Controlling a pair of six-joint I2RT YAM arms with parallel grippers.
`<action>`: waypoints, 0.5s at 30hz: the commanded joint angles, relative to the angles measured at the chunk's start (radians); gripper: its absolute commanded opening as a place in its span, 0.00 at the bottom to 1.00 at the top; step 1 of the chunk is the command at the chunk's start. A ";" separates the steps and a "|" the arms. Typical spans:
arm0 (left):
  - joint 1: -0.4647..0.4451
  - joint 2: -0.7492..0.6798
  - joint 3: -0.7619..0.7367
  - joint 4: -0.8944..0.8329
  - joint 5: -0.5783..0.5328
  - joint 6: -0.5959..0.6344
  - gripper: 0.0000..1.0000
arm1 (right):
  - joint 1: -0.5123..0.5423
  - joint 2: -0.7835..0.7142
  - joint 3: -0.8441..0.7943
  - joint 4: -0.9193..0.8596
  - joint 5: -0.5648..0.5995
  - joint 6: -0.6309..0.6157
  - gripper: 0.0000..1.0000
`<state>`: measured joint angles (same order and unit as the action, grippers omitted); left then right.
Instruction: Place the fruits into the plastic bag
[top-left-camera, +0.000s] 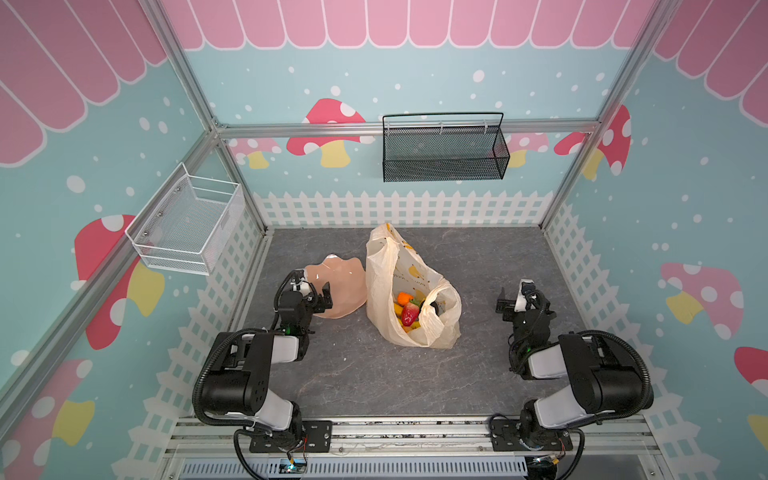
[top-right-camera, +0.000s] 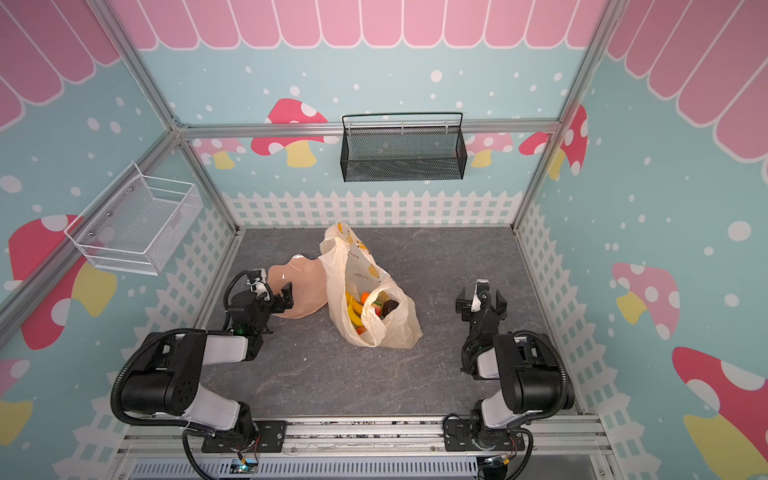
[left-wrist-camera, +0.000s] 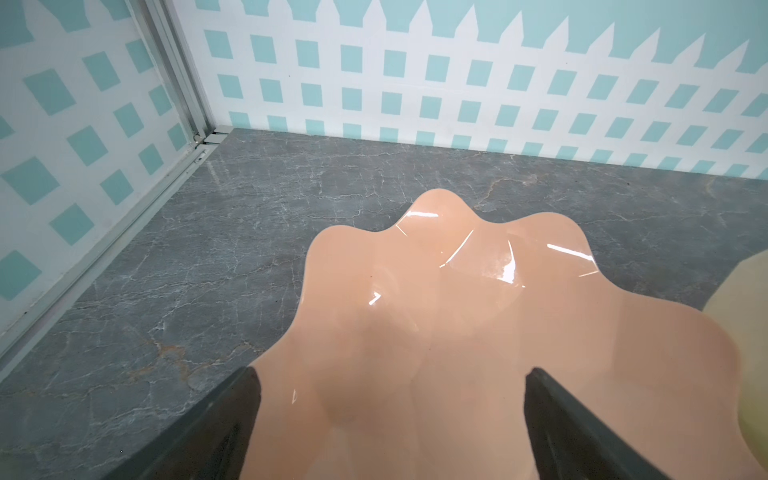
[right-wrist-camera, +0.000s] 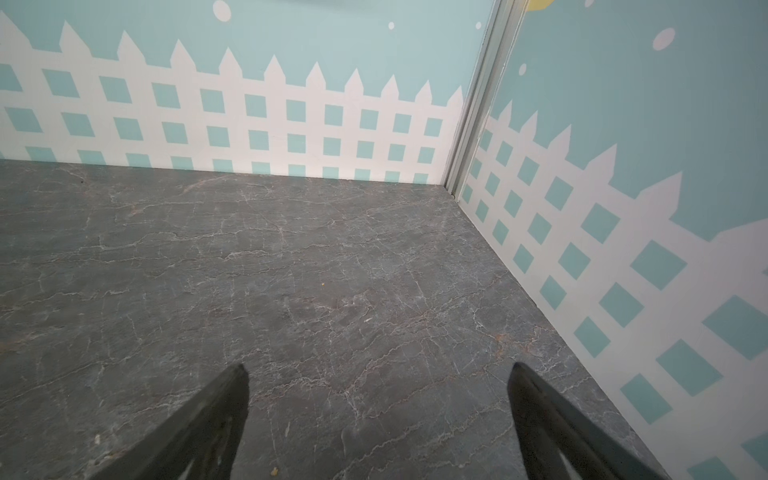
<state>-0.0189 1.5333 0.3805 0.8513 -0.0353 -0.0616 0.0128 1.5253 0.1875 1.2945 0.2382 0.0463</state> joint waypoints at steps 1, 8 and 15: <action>-0.007 0.000 0.020 0.006 -0.079 0.024 0.99 | -0.002 -0.007 0.001 0.036 0.003 -0.001 0.98; -0.007 0.003 0.019 0.011 -0.079 0.025 0.99 | -0.001 -0.009 0.001 0.031 0.002 -0.002 0.98; 0.014 0.008 0.034 -0.011 -0.049 0.011 1.00 | -0.001 -0.009 0.002 0.030 0.001 -0.001 0.98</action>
<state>-0.0124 1.5337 0.3958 0.8425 -0.0921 -0.0521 0.0128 1.5253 0.1875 1.2949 0.2386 0.0463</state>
